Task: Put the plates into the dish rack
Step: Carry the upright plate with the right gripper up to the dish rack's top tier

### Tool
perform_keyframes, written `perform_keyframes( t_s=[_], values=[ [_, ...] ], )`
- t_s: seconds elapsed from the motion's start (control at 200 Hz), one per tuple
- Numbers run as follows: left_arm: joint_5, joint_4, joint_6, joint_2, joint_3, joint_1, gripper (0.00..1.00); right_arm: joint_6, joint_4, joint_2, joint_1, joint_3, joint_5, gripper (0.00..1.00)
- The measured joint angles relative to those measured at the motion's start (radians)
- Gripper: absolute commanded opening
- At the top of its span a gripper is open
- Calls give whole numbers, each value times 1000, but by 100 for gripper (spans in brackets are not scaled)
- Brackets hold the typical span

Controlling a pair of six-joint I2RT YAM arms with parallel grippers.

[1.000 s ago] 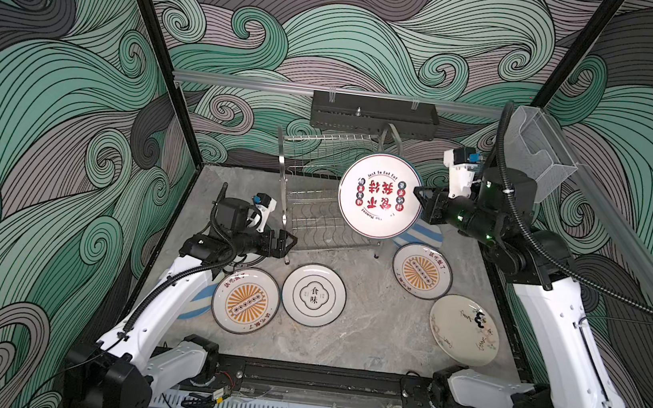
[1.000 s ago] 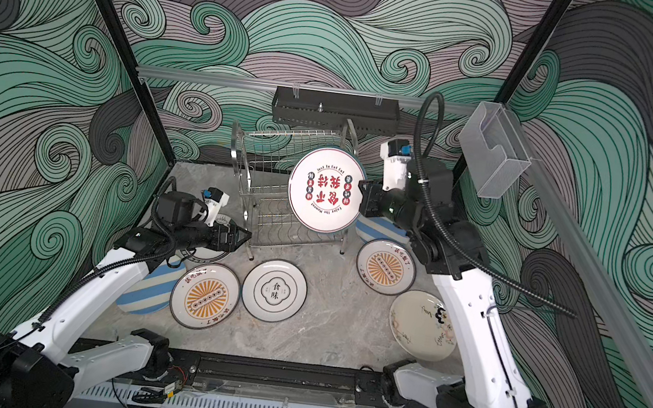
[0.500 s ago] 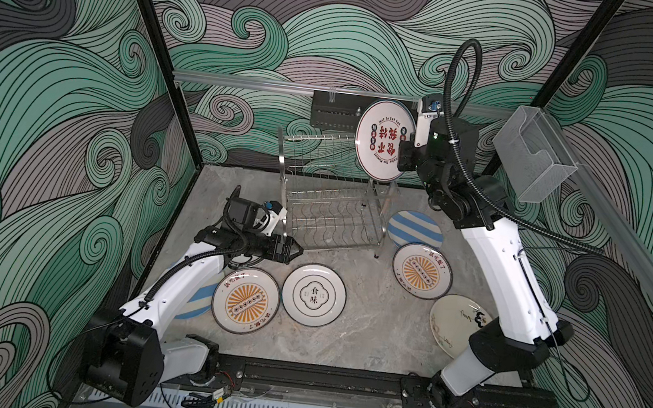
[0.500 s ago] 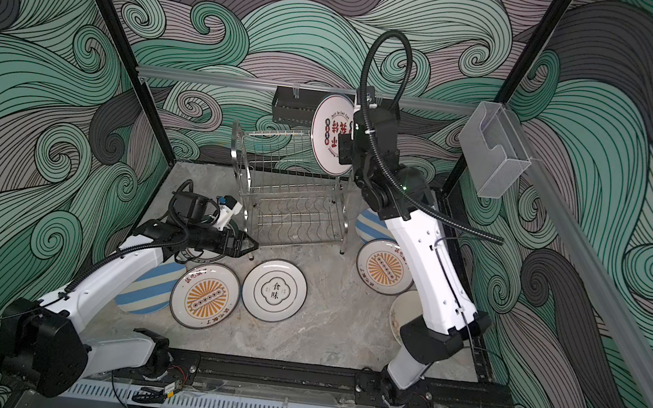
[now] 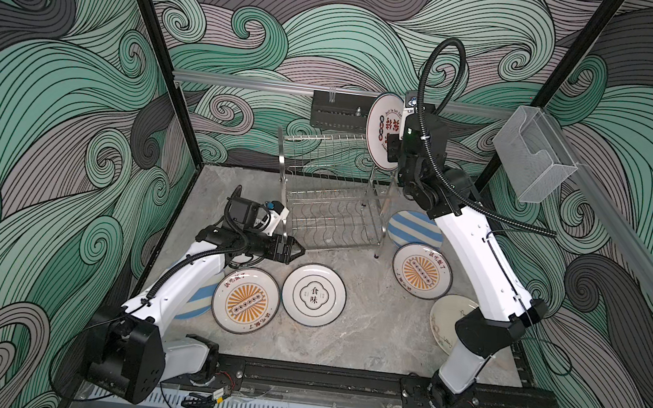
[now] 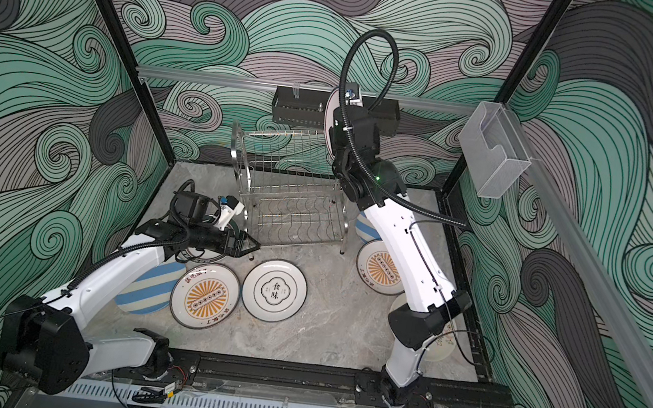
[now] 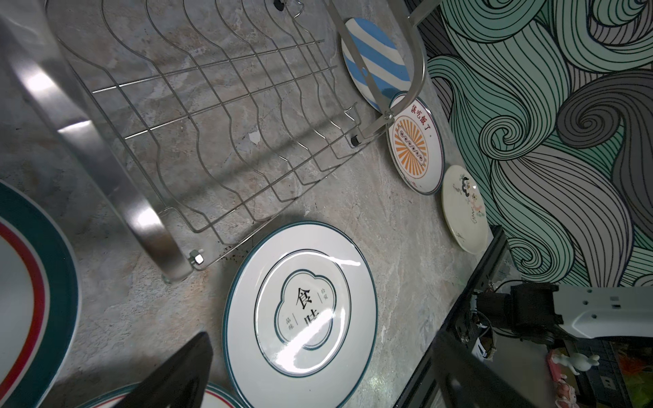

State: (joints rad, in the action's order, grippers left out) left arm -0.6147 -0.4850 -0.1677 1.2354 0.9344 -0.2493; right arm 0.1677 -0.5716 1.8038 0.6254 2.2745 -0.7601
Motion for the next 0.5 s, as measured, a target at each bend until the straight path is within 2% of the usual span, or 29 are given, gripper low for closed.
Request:
perform_keyframes(
  t_s=[0.5],
  values=[
    [0,-1,0,-1,0,-4,99,51,61,101,0,22,-82,0]
  ],
)
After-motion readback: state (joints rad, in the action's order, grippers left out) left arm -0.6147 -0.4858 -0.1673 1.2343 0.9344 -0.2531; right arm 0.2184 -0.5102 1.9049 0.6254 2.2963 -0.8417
